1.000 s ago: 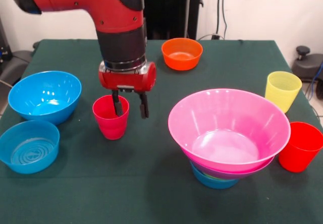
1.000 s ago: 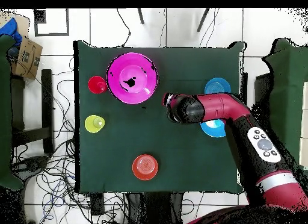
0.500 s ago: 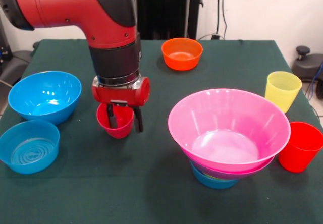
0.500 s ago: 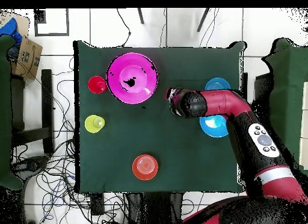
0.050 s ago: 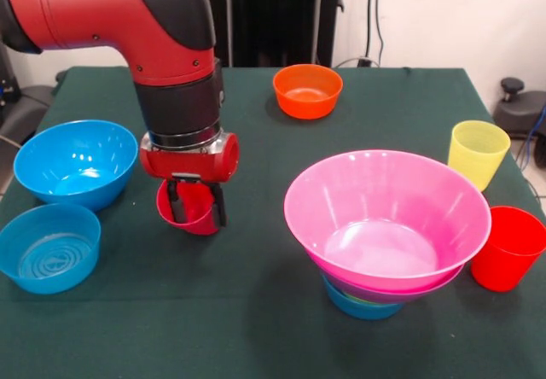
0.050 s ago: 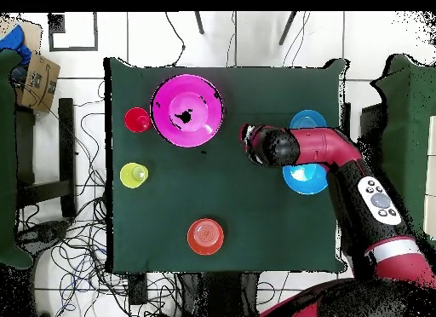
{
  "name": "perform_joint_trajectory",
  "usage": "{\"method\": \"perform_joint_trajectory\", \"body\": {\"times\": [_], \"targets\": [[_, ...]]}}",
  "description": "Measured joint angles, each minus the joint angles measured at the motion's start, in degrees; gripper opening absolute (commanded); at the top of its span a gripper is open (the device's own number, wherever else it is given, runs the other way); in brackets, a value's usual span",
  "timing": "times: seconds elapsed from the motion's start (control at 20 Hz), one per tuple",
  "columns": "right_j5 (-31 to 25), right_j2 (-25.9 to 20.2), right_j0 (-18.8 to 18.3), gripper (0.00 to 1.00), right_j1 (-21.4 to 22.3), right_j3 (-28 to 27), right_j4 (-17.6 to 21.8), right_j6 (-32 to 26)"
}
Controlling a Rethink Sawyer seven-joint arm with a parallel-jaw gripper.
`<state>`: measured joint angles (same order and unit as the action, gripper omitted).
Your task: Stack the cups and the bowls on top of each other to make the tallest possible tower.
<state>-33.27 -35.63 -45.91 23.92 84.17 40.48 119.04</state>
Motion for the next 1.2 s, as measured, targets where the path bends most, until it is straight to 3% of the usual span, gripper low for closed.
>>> {"method": "perform_joint_trajectory", "body": {"times": [0.6, 1.2], "targets": [[-0.02, 0.01, -0.88, 0.00, 1.22, 0.73, 0.01, 0.00], [-0.02, 0.01, -0.88, 0.00, 7.21, 5.21, -0.39, 0.00]]}}
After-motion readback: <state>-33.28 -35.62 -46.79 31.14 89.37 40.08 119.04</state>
